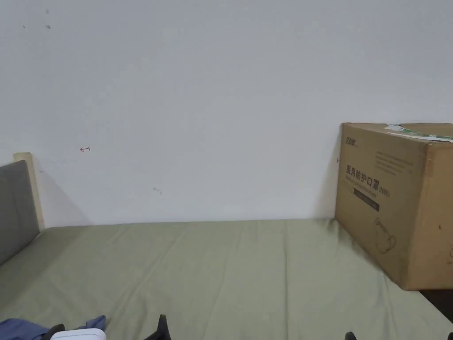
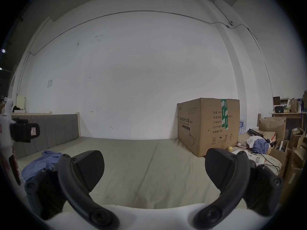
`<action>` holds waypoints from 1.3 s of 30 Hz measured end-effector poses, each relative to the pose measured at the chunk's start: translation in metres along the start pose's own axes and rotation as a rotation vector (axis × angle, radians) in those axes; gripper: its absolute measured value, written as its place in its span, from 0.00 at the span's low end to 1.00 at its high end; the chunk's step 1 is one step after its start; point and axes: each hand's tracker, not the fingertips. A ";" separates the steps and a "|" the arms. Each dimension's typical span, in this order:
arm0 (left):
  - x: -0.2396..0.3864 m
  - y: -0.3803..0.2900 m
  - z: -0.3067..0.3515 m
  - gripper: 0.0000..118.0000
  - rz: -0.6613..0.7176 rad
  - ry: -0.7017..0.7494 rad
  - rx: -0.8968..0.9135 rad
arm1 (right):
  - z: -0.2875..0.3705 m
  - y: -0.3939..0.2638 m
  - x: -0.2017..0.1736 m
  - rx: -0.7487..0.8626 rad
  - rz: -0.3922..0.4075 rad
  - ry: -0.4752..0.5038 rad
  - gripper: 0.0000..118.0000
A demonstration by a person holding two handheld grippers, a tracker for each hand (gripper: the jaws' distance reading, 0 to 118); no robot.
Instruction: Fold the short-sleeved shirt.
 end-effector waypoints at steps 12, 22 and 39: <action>0.016 -0.008 0.000 0.00 -0.005 -0.014 -0.063 | -0.006 0.008 0.013 -0.075 -0.077 -0.091 0.00; -0.044 0.012 0.034 0.00 -0.015 0.125 -0.046 | -0.024 0.014 -0.025 -0.103 -0.010 0.032 0.00; -0.189 -0.002 0.087 0.00 0.035 0.508 -0.128 | -0.037 0.014 -0.186 -0.120 -0.005 0.529 0.00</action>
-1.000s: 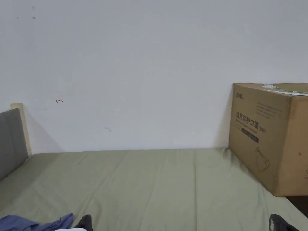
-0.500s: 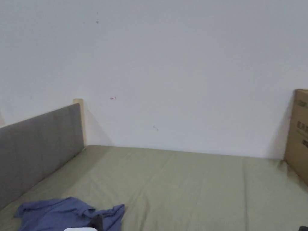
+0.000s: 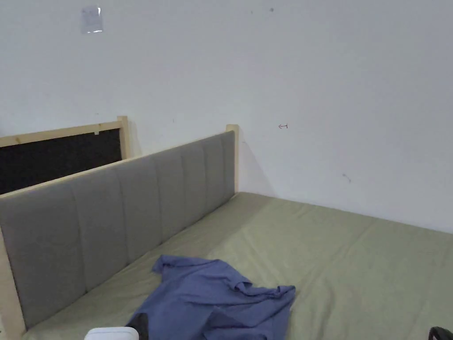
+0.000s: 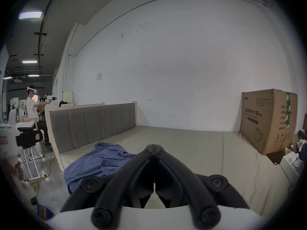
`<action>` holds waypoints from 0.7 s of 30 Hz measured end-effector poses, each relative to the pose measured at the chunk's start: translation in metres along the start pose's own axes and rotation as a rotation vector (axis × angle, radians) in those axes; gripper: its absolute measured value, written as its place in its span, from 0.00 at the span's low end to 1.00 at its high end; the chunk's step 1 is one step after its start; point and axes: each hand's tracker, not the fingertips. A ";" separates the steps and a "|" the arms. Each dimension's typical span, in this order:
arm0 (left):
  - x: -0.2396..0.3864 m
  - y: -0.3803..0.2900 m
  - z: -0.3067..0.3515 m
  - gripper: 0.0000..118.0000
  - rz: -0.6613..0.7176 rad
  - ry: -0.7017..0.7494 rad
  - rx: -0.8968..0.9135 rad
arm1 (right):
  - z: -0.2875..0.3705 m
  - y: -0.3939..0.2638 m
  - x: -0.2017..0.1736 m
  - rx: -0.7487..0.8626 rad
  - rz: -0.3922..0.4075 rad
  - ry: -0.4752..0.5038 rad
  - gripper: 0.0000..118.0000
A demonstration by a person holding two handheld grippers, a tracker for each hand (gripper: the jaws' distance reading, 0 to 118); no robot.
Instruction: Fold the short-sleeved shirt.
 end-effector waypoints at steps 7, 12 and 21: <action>0.019 0.041 -0.164 0.00 0.011 -0.203 -0.423 | -0.006 -0.004 0.030 -0.063 -0.012 -0.030 0.00; 0.048 0.004 -0.308 0.31 -0.027 -0.315 -0.812 | -0.020 -0.016 0.054 -0.132 -0.050 -0.080 0.00; 0.096 -0.077 -0.416 0.99 -0.106 -0.238 -0.931 | -0.049 -0.048 0.097 -0.260 -0.084 -0.169 0.00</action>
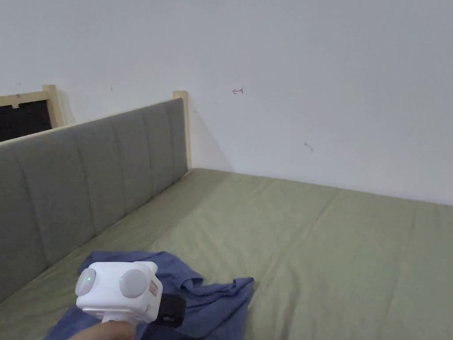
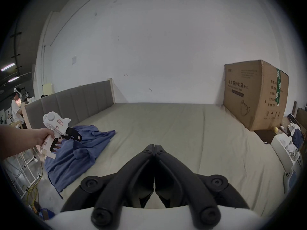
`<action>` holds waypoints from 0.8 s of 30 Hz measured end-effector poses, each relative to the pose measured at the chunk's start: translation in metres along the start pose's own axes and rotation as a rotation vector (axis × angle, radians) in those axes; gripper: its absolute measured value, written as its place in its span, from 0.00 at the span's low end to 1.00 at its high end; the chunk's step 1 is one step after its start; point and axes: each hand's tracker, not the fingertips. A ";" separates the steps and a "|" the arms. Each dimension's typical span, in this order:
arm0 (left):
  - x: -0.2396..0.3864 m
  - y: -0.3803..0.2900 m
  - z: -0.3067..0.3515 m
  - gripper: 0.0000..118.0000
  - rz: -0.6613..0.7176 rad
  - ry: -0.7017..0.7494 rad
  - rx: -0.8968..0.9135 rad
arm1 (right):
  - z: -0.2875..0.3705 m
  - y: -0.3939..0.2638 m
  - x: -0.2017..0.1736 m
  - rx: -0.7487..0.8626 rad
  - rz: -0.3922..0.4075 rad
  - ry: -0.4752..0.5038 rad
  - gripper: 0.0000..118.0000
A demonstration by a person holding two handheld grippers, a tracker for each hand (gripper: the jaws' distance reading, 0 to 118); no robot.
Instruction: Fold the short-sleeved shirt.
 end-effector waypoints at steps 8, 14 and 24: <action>-0.014 -0.010 -0.060 1.00 0.050 0.016 -0.175 | -0.018 -0.019 0.012 -0.072 -0.036 -0.010 0.00; -0.013 -0.017 -0.053 0.97 0.026 0.043 -0.148 | -0.014 -0.024 0.006 -0.091 -0.043 0.012 0.00; -0.017 -0.032 0.038 0.02 0.067 0.036 0.090 | 0.025 0.002 0.008 -0.050 -0.047 0.034 0.00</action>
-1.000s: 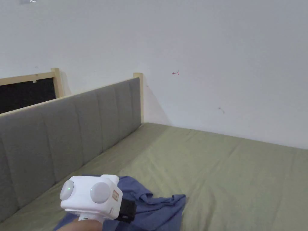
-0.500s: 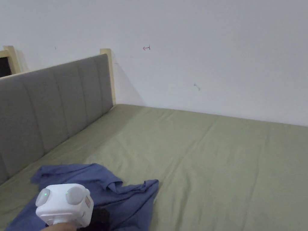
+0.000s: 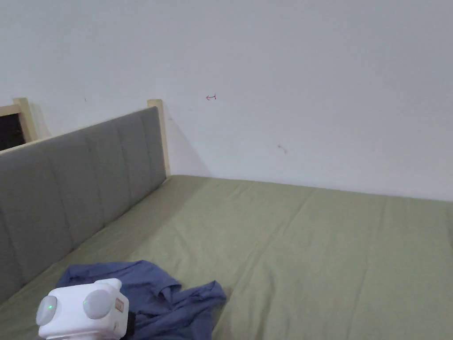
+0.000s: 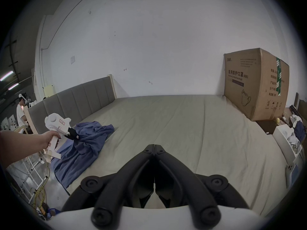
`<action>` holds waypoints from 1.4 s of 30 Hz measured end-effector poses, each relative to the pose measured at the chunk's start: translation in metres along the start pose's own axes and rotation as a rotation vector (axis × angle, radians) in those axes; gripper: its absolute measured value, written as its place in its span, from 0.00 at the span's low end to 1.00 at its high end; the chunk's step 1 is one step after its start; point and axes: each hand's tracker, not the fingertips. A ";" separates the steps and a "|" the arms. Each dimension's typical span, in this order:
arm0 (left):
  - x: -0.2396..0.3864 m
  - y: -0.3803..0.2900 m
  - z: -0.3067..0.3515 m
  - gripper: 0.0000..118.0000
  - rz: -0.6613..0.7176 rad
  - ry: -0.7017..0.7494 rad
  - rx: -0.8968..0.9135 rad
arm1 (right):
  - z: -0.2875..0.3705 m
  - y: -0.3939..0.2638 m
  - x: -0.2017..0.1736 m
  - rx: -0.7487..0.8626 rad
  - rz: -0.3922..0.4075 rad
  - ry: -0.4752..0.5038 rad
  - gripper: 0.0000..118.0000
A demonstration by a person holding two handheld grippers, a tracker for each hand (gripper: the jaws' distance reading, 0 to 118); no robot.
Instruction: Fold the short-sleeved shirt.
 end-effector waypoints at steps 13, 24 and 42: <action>0.082 0.044 0.252 0.02 -0.263 -0.190 0.411 | 0.059 0.020 0.025 0.116 -0.062 -0.033 0.00; 0.232 0.035 0.327 0.02 -0.321 -0.642 0.399 | 0.096 0.030 0.056 0.187 -0.089 -0.099 0.00; 0.419 -0.150 0.043 0.07 -0.428 -0.588 -0.189 | 0.080 -0.024 0.123 0.042 -0.129 -0.262 0.00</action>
